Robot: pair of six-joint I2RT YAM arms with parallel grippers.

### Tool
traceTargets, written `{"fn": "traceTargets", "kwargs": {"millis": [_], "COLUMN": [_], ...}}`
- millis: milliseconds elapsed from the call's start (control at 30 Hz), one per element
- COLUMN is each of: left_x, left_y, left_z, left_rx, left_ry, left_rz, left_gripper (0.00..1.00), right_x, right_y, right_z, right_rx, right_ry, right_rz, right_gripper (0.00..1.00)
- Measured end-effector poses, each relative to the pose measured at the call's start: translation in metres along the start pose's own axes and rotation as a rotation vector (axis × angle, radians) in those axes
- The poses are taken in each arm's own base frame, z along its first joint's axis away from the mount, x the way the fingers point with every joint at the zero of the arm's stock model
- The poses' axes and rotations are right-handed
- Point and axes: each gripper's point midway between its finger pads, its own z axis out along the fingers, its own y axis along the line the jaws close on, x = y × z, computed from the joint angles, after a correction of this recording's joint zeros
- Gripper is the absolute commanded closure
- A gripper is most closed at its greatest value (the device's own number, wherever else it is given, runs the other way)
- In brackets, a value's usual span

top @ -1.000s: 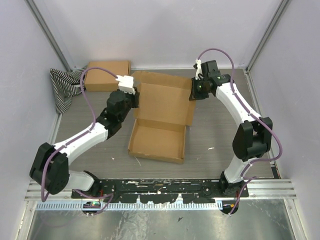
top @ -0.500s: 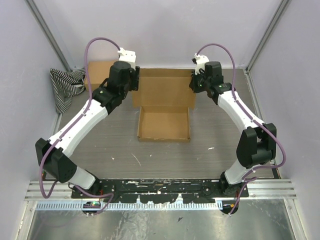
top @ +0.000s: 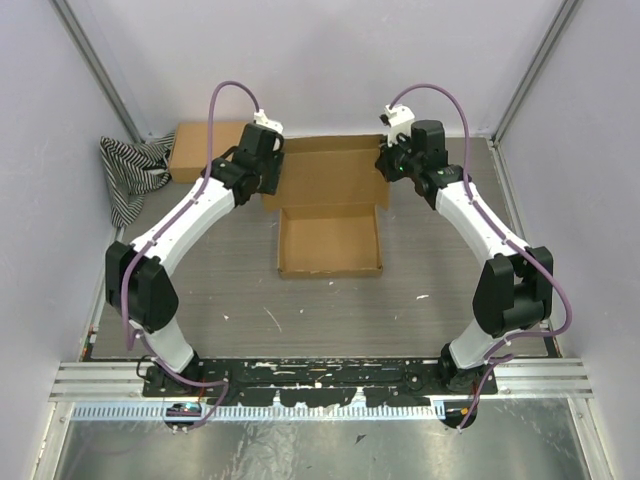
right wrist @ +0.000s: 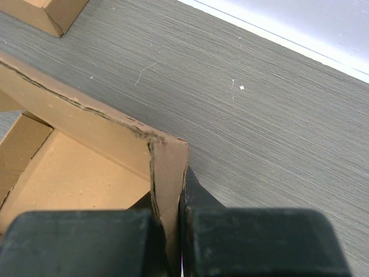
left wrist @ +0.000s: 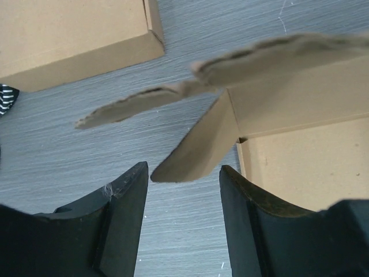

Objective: Fold the paper box

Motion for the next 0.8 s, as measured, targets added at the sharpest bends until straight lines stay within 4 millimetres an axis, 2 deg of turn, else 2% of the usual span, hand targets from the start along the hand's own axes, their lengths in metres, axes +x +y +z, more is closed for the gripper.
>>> {"fn": "traceTargets", "kwargs": {"millis": [200,300,633,767,800], "left_x": [0.000,-0.002,-0.007,-0.016,-0.020], "left_y": [0.006,0.003,-0.006,-0.008,-0.009], "left_z": [0.004,0.005,0.006,0.001,-0.001], "left_rx": [-0.008,0.010,0.086,0.104,0.108], "left_ry": [0.001,-0.005,-0.017,-0.036,-0.046], "left_rz": [-0.010,-0.014,-0.023,-0.032,-0.032], "left_gripper": [0.40,0.44,0.75,0.99,1.00], "right_x": [0.001,0.001,0.005,0.001,-0.001], "right_y": [0.001,0.003,0.007,0.006,0.006], "right_z": [-0.001,-0.001,0.002,0.003,0.004], "right_rx": [-0.028,-0.048,-0.090,-0.092,-0.091], "right_ry": [-0.001,-0.002,0.028,0.046,0.051], "right_rz": [-0.002,0.000,0.016,0.030,0.037], "right_gripper": [0.99,0.98,0.93,0.71,0.68]}}
